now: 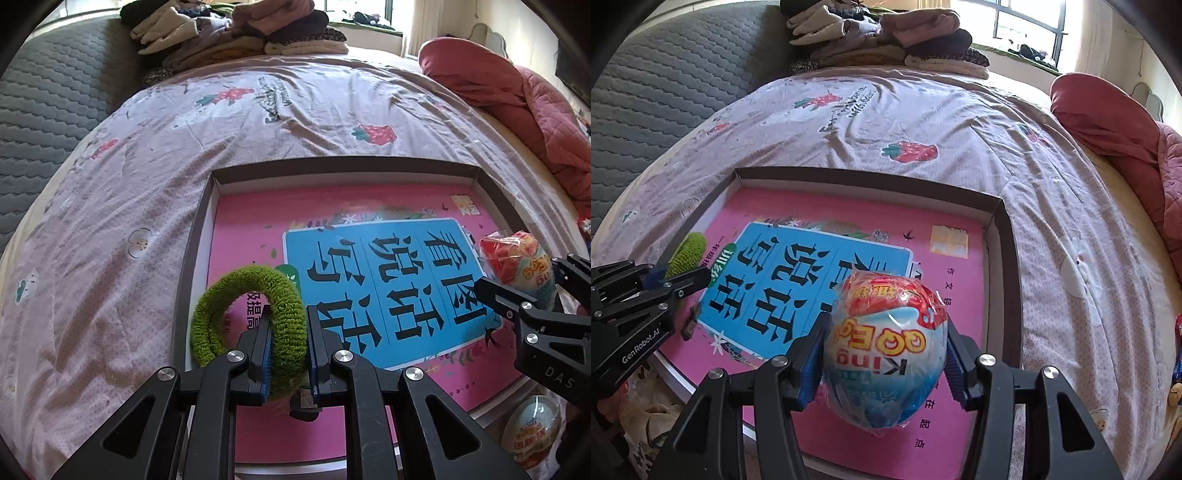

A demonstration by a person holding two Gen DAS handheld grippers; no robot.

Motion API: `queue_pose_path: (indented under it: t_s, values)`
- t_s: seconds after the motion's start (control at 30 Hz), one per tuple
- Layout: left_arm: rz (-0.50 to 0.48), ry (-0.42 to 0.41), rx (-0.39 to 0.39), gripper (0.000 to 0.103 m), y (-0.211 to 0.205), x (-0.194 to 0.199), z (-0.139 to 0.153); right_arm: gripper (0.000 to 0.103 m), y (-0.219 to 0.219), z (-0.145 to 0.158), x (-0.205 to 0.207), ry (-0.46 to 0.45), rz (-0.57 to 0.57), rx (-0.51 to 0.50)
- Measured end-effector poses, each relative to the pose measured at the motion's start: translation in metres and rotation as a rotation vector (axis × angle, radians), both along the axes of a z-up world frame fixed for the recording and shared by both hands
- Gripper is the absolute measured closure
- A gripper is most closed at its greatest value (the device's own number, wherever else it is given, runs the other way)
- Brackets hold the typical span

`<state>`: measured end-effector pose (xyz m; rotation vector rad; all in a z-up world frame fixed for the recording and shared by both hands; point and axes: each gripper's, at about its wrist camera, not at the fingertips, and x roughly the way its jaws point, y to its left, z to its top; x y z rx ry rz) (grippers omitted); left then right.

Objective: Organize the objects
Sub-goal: 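Lower the ring onto the book and open the left tool while the right tool releases the egg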

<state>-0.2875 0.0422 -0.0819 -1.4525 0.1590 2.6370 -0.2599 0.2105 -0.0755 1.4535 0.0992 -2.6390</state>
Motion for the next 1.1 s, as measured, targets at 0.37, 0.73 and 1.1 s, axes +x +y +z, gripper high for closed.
queue_pose_path:
  t_s: [0.37, 0.73, 1.1]
  values:
    - [-0.012, -0.024, 0.004, 0.086, 0.002, -0.002, -0.005, 0.047, 0.008, -0.006, 0.000, -0.035, -0.018, -0.029]
    - [-0.005, -0.049, 0.017, 0.074, -0.002, -0.004, -0.006, 0.047, 0.010, -0.005, -0.003, -0.058, -0.024, -0.044]
    - [-0.010, -0.018, 0.054, 0.055, -0.008, 0.001, 0.009, 0.042, 0.009, 0.014, 0.000, -0.002, -0.034, -0.027]
